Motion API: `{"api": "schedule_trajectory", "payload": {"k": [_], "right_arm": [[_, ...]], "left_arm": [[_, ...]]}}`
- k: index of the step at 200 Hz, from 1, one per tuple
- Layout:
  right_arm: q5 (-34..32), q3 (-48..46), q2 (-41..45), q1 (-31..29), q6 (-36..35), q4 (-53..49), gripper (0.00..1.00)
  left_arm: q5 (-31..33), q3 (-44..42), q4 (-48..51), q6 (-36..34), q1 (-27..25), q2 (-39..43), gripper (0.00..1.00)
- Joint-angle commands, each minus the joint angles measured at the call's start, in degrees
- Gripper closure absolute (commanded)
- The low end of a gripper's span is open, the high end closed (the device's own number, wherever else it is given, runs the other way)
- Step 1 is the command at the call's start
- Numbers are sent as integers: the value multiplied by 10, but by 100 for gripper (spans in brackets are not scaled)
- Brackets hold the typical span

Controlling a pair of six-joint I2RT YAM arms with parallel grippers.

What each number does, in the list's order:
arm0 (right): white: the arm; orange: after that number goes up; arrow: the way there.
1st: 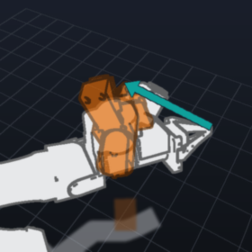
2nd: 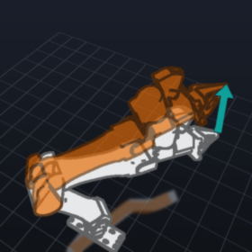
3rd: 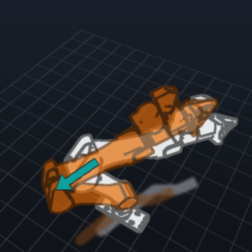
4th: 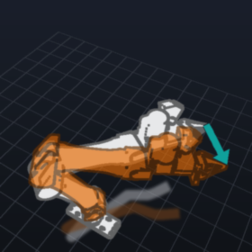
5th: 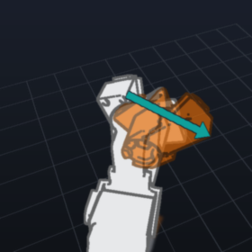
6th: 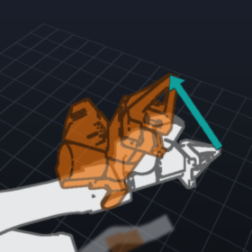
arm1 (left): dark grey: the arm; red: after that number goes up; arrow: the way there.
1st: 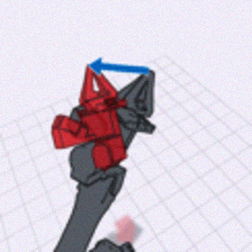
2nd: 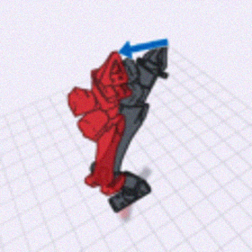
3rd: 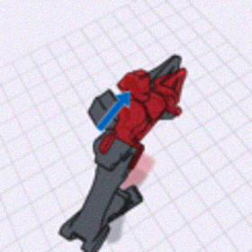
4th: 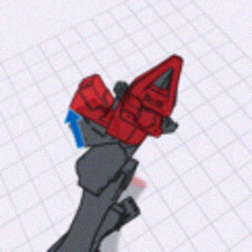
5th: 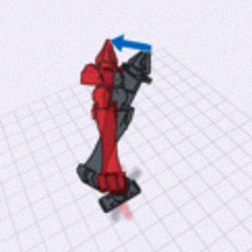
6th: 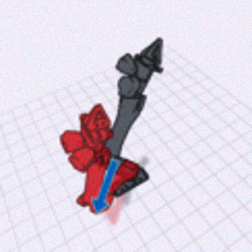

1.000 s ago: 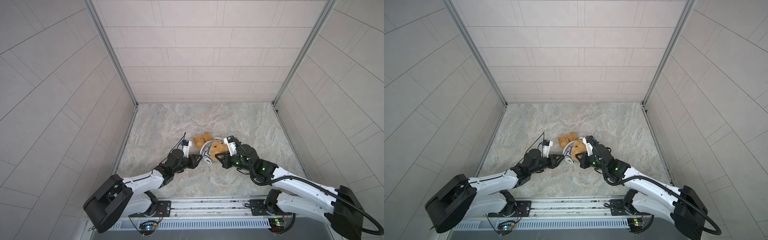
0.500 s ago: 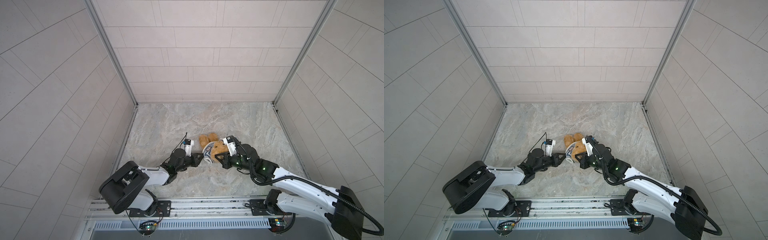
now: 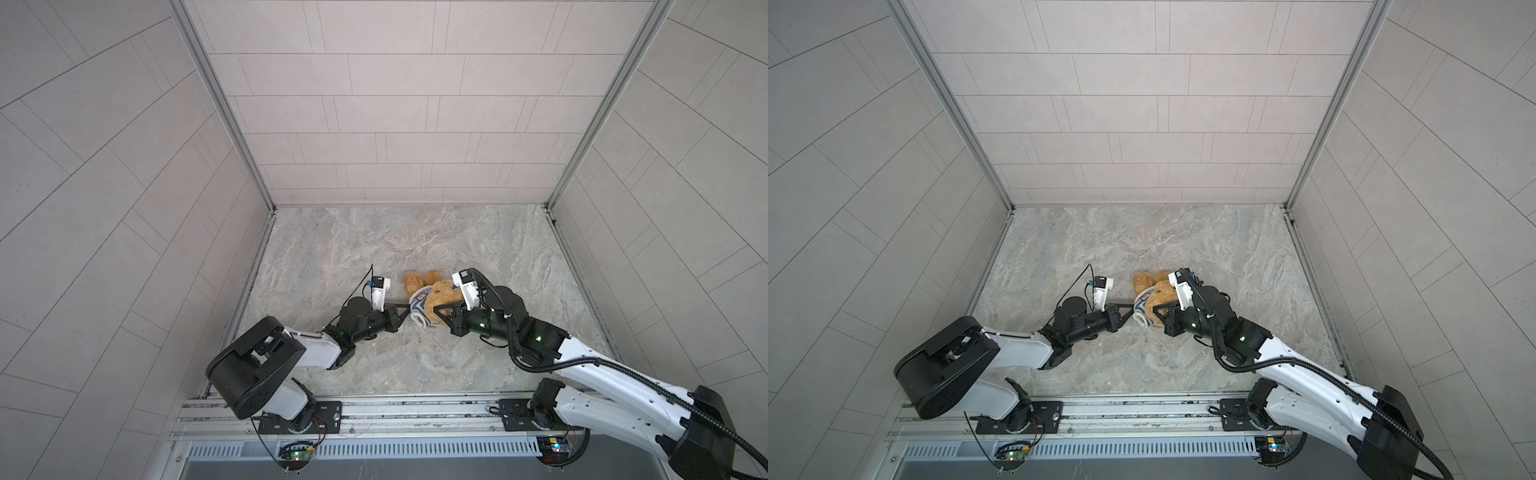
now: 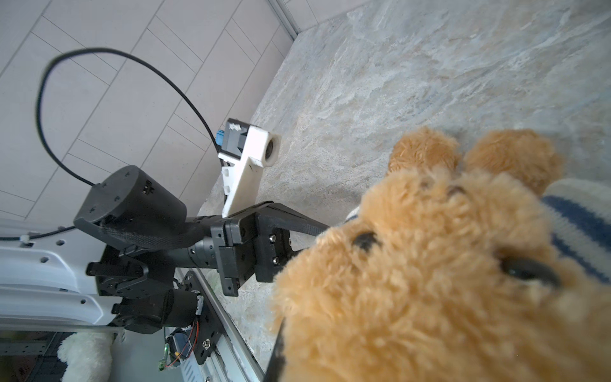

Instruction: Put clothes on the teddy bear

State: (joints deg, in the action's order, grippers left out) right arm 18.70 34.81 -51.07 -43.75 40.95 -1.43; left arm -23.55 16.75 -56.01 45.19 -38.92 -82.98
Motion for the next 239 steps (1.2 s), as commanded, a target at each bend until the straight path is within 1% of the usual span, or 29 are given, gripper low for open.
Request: {"api": "schedule_trajectory", "payload": {"k": [1,22,34,49,64,70,83,88,97,114,154,174,201,210,224,239], "right_arm": [[30,31,30,10,-10,13,100],[44,37,47,24,-10,2,100],[50,40,55,31,-11,-8,100],[59,44,59,38,-11,-12,100],[62,48,60,40,-12,-15,100],[62,49,60,40,-11,-14,100],[65,52,59,40,-9,-8,100],[67,53,59,40,-7,-3,100],[73,54,61,40,-1,11,100],[92,47,67,41,24,70,100],[129,78,56,41,43,114,100],[145,80,52,41,60,148,100],[161,76,49,41,83,192,100],[164,77,49,41,85,192,100],[163,74,52,41,84,190,100],[162,66,58,41,88,195,100]], "left_arm": [[10,-15,24,2,17,33,100],[6,-33,34,8,39,70,100],[2,-37,56,6,45,97,100],[-9,-34,89,-7,45,140,100],[-37,-27,113,-20,29,187,100],[-46,-23,129,-29,19,208,94],[-57,-9,175,-51,-5,248,78],[-58,-5,190,-59,-12,261,73],[-56,0,209,-65,-23,280,68],[-59,0,208,-65,-33,307,64],[-64,12,206,-61,-35,354,62],[-53,21,231,-65,-35,376,61],[-35,18,233,-62,-35,404,58],[-36,20,229,-60,-35,411,60],[-40,25,221,-54,-35,418,68],[-41,32,221,-49,-35,424,70]]}}
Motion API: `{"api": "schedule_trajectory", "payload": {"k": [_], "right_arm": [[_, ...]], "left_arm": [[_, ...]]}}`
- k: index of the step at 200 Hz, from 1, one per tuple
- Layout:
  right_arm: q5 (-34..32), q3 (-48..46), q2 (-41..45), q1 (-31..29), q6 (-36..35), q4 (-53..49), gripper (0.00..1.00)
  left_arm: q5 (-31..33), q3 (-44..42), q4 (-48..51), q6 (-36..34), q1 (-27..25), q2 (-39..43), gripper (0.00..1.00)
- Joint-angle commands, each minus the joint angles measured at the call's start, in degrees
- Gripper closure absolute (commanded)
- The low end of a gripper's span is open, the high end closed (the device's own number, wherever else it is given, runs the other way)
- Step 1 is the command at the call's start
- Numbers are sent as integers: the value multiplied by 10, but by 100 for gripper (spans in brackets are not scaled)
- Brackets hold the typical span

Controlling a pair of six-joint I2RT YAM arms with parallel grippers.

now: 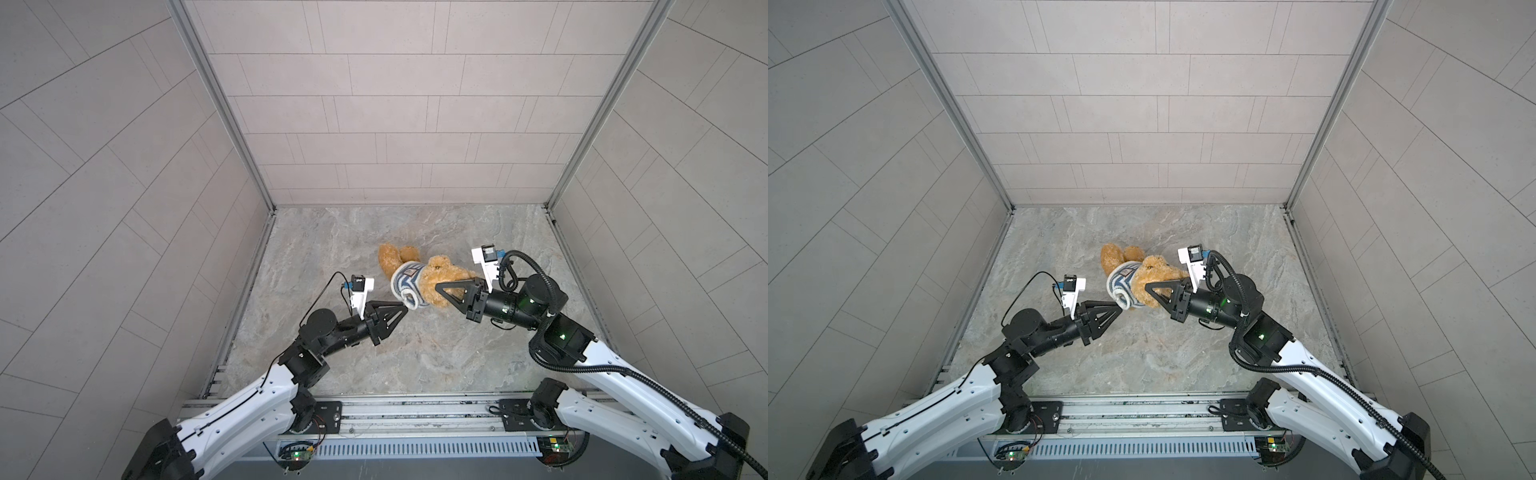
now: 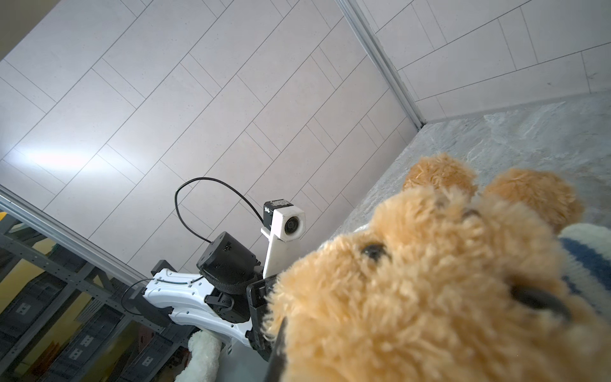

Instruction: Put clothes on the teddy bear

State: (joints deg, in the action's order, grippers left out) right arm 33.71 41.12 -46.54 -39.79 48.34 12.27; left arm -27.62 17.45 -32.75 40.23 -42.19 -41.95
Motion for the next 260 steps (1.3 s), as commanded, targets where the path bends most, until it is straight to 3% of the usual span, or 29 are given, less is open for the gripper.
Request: {"api": "schedule_trajectory", "payload": {"k": [1,37,104,151,181,212,228,242,260], "right_arm": [[12,2,14,2,14,59,100],[18,-15,26,2,24,78,100],[33,-17,35,2,30,95,100],[40,-36,33,1,46,122,100],[41,-40,37,2,47,118,100],[41,-37,44,2,46,108,100],[43,-32,47,2,43,103,100],[46,-28,51,2,43,100,100],[48,-25,58,1,40,93,100]], "left_arm": [[0,25,-11,0,-3,14,70],[15,36,18,-15,-3,12,70],[25,33,7,-15,-3,7,59],[10,52,24,-26,-2,19,60],[11,57,36,-29,-3,22,68],[23,60,63,-33,-2,32,87],[60,67,117,-44,-1,44,100],[99,75,182,-54,8,53,100],[104,55,189,-26,49,74,100]]}}
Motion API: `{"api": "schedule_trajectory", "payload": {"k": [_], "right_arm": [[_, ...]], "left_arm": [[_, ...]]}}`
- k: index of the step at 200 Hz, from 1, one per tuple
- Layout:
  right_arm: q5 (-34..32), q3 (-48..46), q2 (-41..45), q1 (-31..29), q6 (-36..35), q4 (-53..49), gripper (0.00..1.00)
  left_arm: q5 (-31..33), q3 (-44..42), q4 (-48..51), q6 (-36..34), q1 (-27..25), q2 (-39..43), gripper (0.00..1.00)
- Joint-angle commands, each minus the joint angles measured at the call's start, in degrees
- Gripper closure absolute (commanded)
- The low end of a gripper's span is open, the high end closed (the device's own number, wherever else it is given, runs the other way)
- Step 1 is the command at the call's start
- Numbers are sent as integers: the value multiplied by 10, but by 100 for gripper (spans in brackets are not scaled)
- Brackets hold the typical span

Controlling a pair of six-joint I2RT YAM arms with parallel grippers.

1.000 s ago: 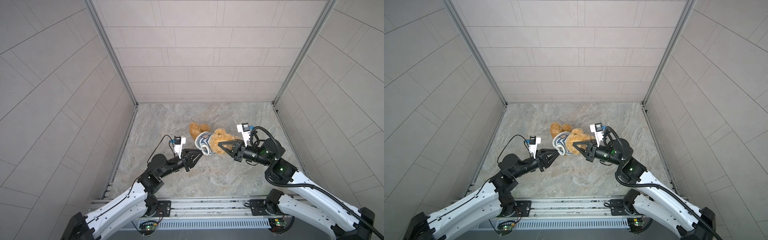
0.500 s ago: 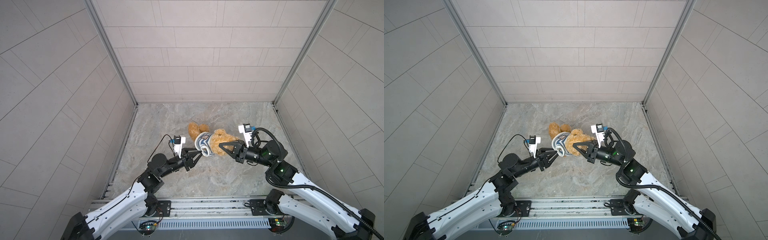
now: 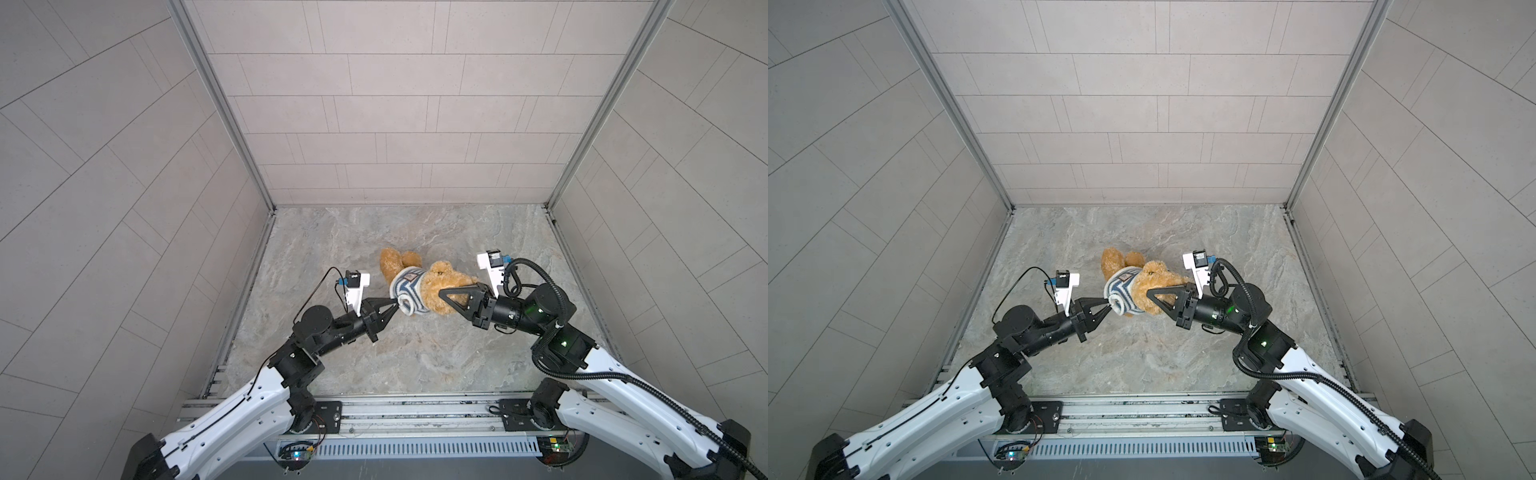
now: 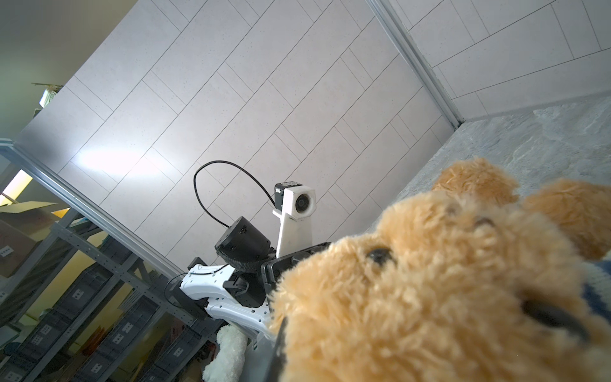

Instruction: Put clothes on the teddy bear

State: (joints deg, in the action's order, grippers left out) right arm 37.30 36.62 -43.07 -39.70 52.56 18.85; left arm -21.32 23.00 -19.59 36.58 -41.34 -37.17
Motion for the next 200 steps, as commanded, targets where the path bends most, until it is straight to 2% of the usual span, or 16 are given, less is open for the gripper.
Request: {"api": "schedule_trajectory", "payload": {"k": [1,25,59,67,108,136,171,200], "right_arm": [[12,21,23,1,-3,27,100],[12,20,32,2,-7,18,100],[17,29,43,6,-20,-9,100],[15,33,48,8,-25,-21,100],[1,38,71,34,-25,-52,100],[-14,40,70,45,-15,-47,100],[-60,43,78,59,-24,-81,100],[-90,40,89,78,-25,-114,100]], "left_arm": [[41,-2,57,13,43,27,100],[33,-24,65,42,102,55,100],[38,-36,70,57,122,73,100],[44,-37,74,59,142,76,100],[37,-42,75,60,154,76,100],[-20,-23,100,8,153,37,100],[9,2,211,-29,154,7,100],[28,2,239,-37,153,18,100]]}}
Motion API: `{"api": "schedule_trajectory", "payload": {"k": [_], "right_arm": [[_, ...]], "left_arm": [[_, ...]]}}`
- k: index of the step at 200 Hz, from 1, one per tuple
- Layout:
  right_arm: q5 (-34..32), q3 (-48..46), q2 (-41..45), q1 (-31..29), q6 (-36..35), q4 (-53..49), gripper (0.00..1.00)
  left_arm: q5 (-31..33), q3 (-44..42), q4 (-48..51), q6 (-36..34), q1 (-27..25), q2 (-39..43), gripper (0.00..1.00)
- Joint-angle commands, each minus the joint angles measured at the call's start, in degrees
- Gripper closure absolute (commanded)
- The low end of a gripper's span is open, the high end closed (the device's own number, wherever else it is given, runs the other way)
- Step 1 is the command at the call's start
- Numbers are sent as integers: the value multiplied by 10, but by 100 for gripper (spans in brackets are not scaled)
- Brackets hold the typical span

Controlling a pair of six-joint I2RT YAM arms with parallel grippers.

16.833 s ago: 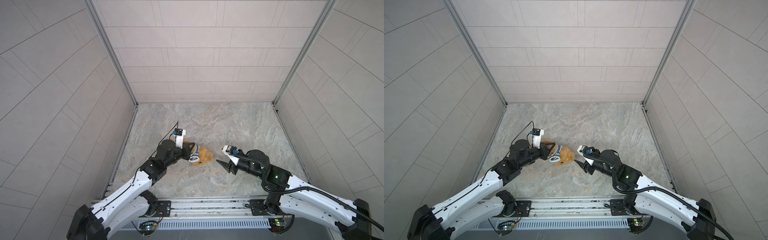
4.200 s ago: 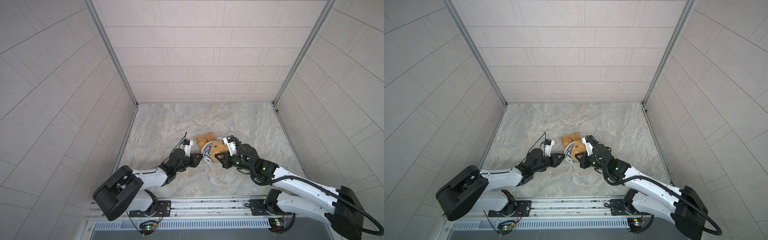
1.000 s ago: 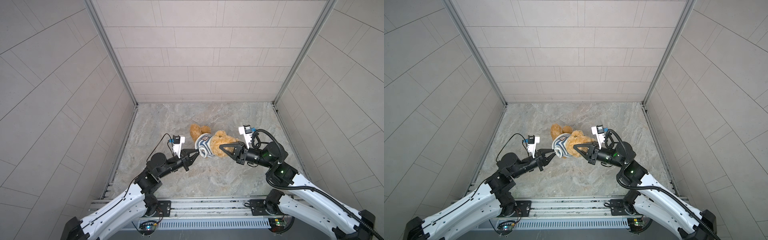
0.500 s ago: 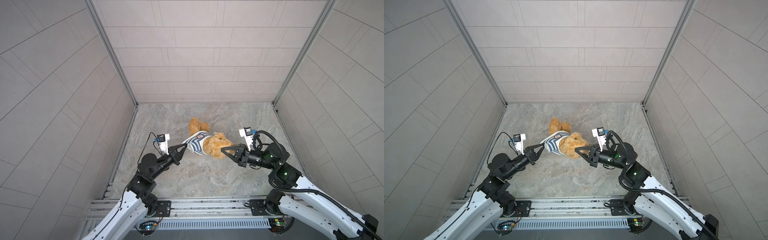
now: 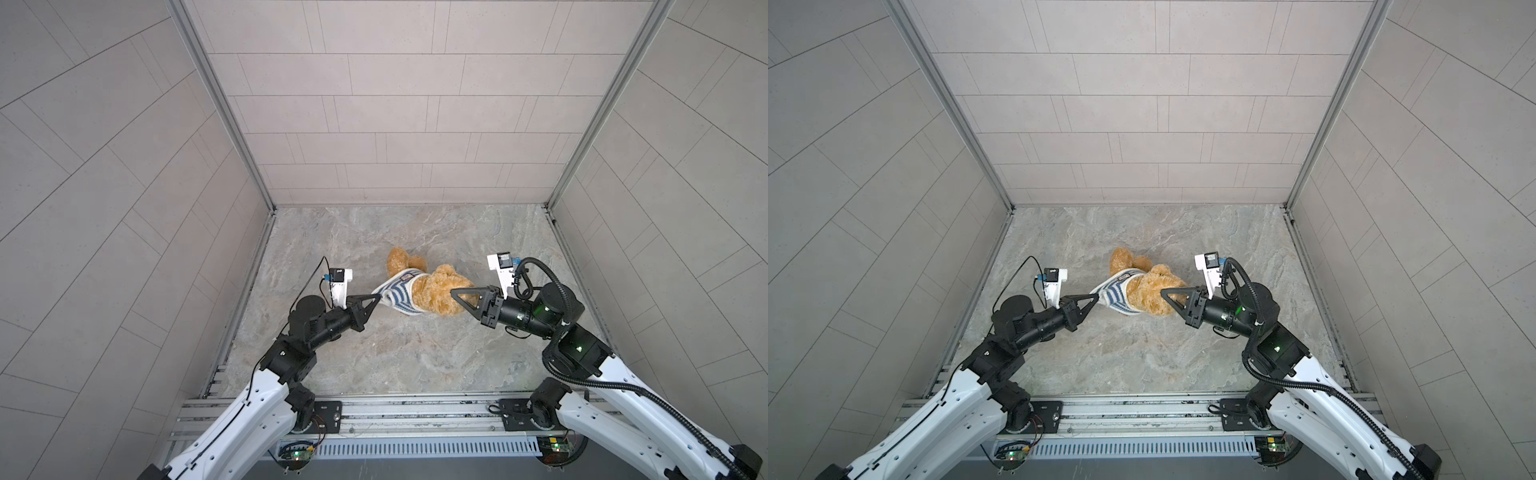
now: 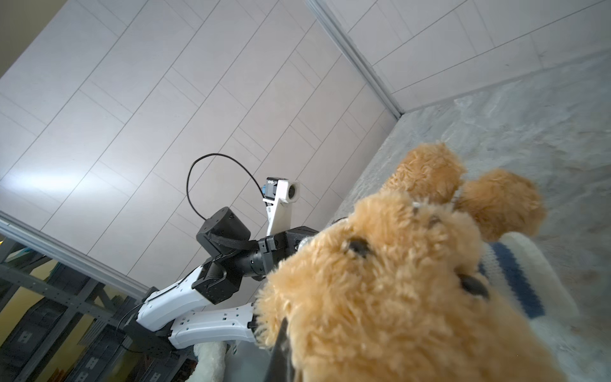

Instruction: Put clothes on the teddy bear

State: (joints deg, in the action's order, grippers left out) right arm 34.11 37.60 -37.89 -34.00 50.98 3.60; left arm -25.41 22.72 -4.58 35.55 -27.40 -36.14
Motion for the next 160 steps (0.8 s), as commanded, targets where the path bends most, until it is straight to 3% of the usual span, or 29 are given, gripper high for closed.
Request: {"api": "schedule_trajectory", "payload": {"k": [1,40,71,101,153,160], "right_arm": [[-58,30,36,22,-9,39,100],[-29,10,0,26,0,56,100],[-27,-7,-28,26,-32,29,100],[-12,-44,-57,26,-56,28,100],[32,-89,-103,25,-83,56,100],[33,-92,-107,25,-92,50,100]], "left_arm": [[69,5,89,-27,14,8,100],[12,-16,-18,9,-9,4,100],[19,-11,-65,-7,-79,-14,100],[11,-22,-117,10,-86,-57,100],[80,-16,-96,3,-86,-154,100],[90,-12,-84,3,-86,-166,96]]}}
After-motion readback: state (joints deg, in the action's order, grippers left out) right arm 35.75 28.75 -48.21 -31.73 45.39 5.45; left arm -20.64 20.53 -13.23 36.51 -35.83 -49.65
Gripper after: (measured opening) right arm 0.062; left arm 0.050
